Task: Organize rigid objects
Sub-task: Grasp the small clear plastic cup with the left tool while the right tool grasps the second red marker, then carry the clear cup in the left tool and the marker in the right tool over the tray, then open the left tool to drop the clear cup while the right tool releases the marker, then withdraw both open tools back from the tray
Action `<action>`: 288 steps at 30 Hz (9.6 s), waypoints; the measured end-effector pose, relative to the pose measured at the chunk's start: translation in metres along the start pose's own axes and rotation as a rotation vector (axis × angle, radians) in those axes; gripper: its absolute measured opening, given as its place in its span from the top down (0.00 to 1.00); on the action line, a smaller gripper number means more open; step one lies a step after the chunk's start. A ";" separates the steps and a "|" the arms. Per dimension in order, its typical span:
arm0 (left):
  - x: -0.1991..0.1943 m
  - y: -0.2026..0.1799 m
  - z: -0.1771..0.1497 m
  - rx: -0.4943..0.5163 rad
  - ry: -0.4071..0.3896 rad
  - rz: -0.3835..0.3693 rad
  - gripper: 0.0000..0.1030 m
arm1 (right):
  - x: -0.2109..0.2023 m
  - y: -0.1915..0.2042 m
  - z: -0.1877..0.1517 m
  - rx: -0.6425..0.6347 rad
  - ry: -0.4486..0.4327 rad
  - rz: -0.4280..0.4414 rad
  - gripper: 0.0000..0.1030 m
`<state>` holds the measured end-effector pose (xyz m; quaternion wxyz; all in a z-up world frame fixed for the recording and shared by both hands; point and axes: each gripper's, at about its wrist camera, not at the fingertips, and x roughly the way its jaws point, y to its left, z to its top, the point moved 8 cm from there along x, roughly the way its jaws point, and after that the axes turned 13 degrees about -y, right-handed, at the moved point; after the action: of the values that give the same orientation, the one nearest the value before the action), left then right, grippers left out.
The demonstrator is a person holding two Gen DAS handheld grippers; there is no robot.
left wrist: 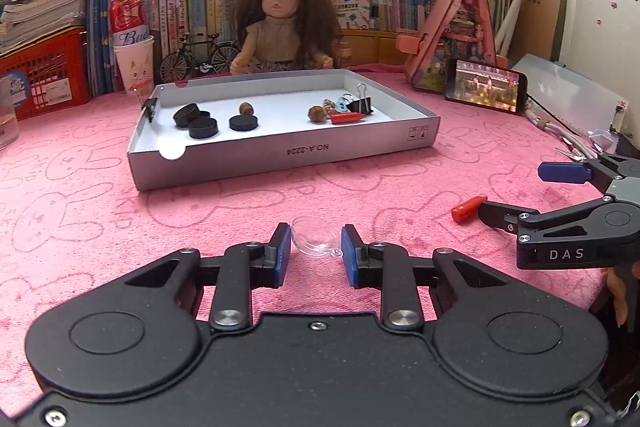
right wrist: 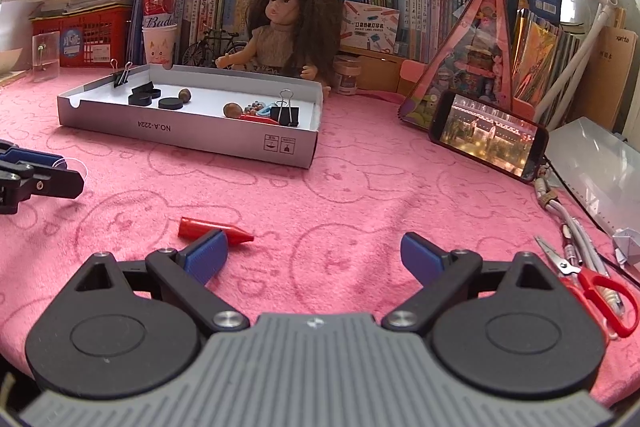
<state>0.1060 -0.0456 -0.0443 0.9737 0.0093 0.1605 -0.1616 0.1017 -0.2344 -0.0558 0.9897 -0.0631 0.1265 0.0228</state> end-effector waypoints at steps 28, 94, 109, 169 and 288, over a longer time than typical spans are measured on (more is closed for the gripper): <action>-0.008 0.010 -0.010 -0.014 -0.078 0.117 0.60 | -0.009 0.039 -0.003 0.089 -0.058 0.064 0.13; 0.016 0.003 0.030 -0.037 -0.086 0.130 0.74 | 0.017 0.058 0.042 0.188 -0.135 0.102 0.52; 0.027 0.011 0.048 -0.040 -0.121 0.148 0.74 | 0.032 0.058 0.057 0.215 -0.154 0.094 0.52; 0.127 0.088 0.075 -0.192 -0.008 0.231 0.74 | 0.135 0.030 0.087 0.280 -0.031 0.016 0.52; 0.076 0.067 0.071 -0.100 -0.031 0.227 0.21 | 0.103 0.035 0.078 0.175 0.019 0.043 0.01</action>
<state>0.2175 -0.0108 -0.0037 0.9873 -0.0236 0.1514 -0.0424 0.2188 -0.1867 -0.0114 0.9895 0.0263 0.1386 0.0323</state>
